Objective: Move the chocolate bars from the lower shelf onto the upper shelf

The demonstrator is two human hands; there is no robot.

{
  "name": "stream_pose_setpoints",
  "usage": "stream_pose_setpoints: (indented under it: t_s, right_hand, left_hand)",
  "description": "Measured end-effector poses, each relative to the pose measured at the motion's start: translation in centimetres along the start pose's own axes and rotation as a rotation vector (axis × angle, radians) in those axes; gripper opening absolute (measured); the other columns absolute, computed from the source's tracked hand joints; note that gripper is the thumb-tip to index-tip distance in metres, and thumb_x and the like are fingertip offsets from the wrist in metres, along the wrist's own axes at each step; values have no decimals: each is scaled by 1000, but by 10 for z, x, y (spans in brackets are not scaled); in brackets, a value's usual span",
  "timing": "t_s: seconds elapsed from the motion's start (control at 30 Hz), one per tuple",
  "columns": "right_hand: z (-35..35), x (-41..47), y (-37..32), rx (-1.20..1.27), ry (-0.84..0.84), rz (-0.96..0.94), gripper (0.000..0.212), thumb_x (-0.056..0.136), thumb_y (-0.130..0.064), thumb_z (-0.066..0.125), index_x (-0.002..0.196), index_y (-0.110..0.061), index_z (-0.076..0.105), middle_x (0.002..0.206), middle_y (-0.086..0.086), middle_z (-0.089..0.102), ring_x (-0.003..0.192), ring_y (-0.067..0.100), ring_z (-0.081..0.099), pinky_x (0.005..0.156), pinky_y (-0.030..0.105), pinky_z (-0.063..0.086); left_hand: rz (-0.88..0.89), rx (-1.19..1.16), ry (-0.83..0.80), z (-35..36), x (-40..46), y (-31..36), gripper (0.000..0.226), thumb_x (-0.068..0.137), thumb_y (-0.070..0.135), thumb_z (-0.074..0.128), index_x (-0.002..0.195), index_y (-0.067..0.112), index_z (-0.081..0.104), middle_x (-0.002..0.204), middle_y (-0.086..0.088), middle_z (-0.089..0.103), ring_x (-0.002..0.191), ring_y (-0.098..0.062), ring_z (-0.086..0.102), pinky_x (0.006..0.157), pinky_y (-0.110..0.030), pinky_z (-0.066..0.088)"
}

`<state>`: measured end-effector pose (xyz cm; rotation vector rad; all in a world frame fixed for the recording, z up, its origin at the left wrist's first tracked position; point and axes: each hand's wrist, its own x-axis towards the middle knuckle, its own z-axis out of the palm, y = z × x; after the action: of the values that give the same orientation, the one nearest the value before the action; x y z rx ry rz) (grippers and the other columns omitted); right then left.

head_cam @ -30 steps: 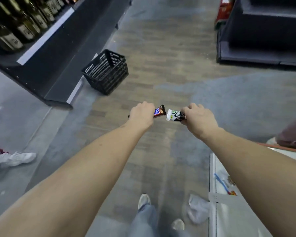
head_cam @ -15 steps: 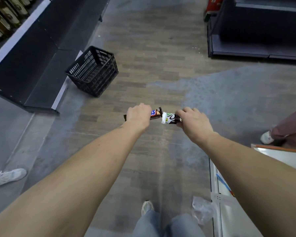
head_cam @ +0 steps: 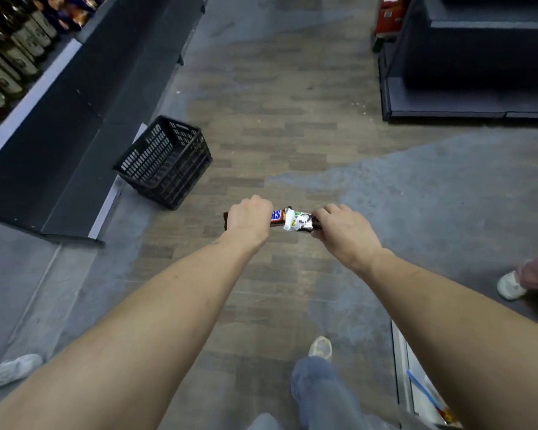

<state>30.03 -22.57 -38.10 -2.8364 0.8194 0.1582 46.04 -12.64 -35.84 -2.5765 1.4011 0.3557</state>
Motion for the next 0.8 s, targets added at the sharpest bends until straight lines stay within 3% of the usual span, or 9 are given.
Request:
stream_pose_setpoints:
  t_s: [0.33, 0.5, 0.8]
  right_hand:
    - [-50, 115, 91, 12, 9, 48, 34, 97, -41, 51, 117, -14, 57, 112, 5, 56, 107, 27, 52, 78, 36, 43]
    - [-76, 182, 118, -7, 56, 89, 32, 95, -42, 50, 104, -12, 59, 104, 6, 59, 99, 28, 57, 67, 31, 36]
    - [-114, 298, 193, -4, 61, 268, 31, 91, -47, 53, 92, -17, 57, 95, 3, 60, 87, 25, 59, 62, 29, 34]
  left_hand:
    - [-10, -5, 42, -66, 135, 18, 30, 81, -2, 53, 101, 18, 63, 106, -6, 60, 96, -27, 59, 70, -31, 35]
    - [18, -4, 58, -98, 218, 23, 33, 81, -1, 54, 106, 18, 63, 108, -7, 58, 97, -28, 58, 71, -31, 35]
    - [149, -5, 76, -152, 383, 42, 34, 80, -2, 55, 107, 18, 61, 110, -7, 57, 98, -27, 57, 70, -31, 34]
